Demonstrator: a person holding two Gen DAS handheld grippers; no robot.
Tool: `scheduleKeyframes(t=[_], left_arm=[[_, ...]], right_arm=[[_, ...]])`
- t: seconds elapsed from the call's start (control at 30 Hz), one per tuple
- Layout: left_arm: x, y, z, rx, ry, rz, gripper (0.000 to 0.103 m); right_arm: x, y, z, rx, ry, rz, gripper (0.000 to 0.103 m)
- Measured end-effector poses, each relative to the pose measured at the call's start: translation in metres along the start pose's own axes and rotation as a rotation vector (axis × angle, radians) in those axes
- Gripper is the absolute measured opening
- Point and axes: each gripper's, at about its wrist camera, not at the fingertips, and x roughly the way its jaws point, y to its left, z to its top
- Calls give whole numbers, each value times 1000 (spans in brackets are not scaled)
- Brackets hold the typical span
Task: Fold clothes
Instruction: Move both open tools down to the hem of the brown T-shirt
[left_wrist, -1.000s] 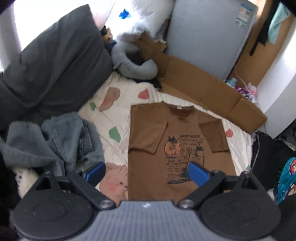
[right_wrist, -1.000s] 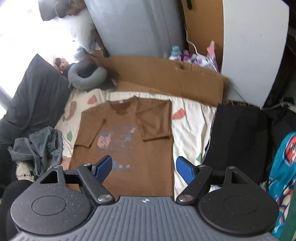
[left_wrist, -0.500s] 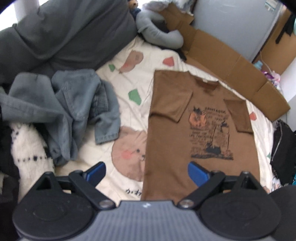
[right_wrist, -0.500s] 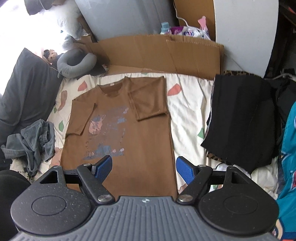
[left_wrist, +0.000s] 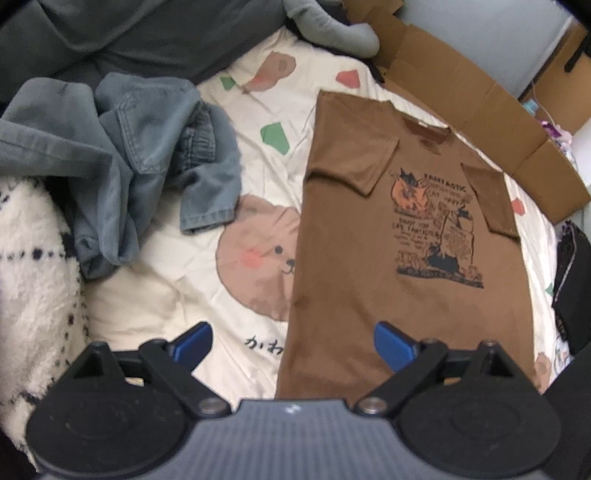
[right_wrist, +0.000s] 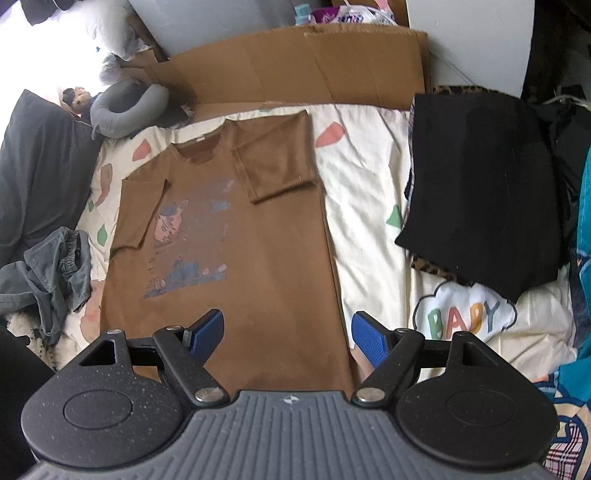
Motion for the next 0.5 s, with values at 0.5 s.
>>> scheduleKeyframes(t=[0.5], left_arm=[[53,23,-28,-71,78,-16,94]], right_arm=[[59,-29,-33,59,79,-45,81]])
